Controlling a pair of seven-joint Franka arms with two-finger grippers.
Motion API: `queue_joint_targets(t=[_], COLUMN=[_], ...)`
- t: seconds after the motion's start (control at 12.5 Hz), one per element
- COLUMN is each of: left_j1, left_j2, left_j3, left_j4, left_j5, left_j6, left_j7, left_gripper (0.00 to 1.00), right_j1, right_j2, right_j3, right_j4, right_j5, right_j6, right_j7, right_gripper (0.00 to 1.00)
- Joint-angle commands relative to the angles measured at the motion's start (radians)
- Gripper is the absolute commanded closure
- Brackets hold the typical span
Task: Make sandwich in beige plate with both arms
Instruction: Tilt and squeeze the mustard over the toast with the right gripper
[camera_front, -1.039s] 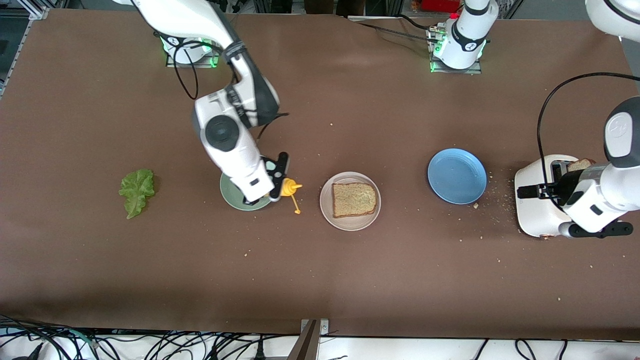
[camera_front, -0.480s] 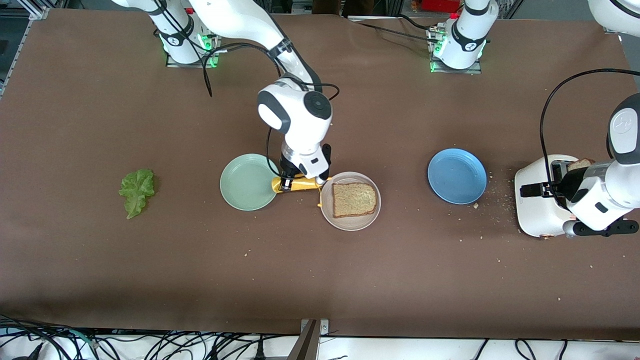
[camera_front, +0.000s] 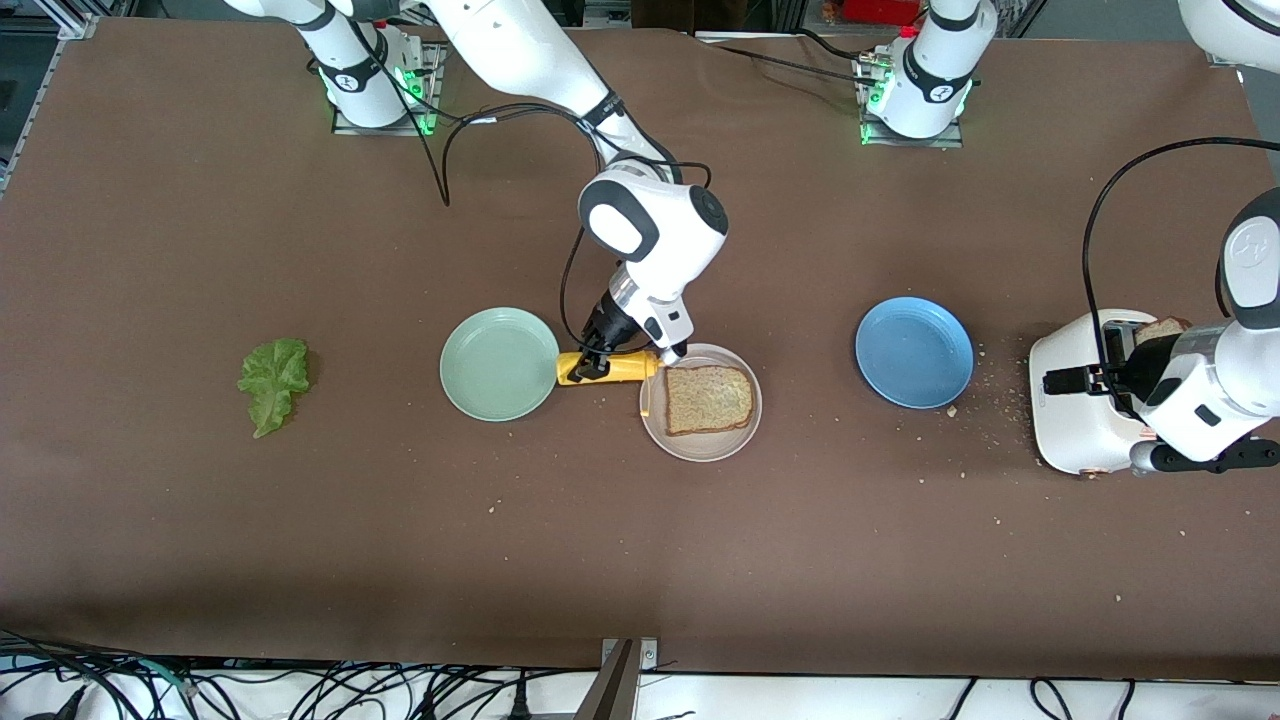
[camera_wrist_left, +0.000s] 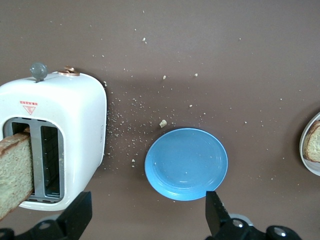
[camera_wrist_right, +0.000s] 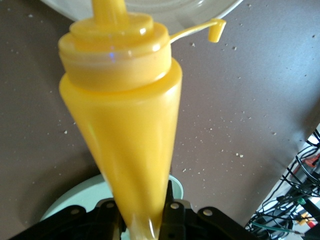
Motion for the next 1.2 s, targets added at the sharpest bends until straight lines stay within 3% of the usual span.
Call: queue_joint_targets(t=[0.0, 0.4, 1.12], left_j1=[0.004, 0.0, -0.004], left_j2=[-0.008, -0.008, -0.008], left_j3=[-0.008, -0.008, -0.008], left_j4=[-0.003, -0.003, -0.011], left_j5=[0.031, 0.031, 0.043], left_j6=[-0.011, -0.011, -0.011], left_j7=[-0.007, -0.01, -0.009], left_gripper=[0.0, 0.0, 0.0], right_j1=[0.034, 0.058, 0.065], right_j2=[0.058, 0.1, 0.112], right_j3=[-0.017, -0.017, -0.022], right_j4=[0.057, 0.06, 0.083], right_j5=[-0.081, -0.214, -0.236], right_j6=[-0.034, -0.074, -0.094], right_j7=[0.08, 0.108, 0.119], right_gripper=[1.0, 1.0, 1.0])
